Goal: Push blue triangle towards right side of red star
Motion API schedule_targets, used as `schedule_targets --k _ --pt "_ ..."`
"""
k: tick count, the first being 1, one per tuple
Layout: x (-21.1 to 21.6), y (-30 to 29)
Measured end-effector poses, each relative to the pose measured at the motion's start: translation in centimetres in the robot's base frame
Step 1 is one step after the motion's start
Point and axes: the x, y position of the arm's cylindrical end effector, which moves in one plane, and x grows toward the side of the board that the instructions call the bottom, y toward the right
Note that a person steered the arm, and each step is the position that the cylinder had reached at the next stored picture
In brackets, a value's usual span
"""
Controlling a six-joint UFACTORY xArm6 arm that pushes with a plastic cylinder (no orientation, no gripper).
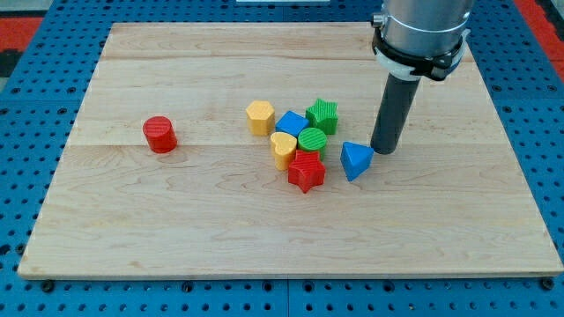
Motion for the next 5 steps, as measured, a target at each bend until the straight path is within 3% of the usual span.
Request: schedule_targets --k 5 --pt "1.3 -5.4"
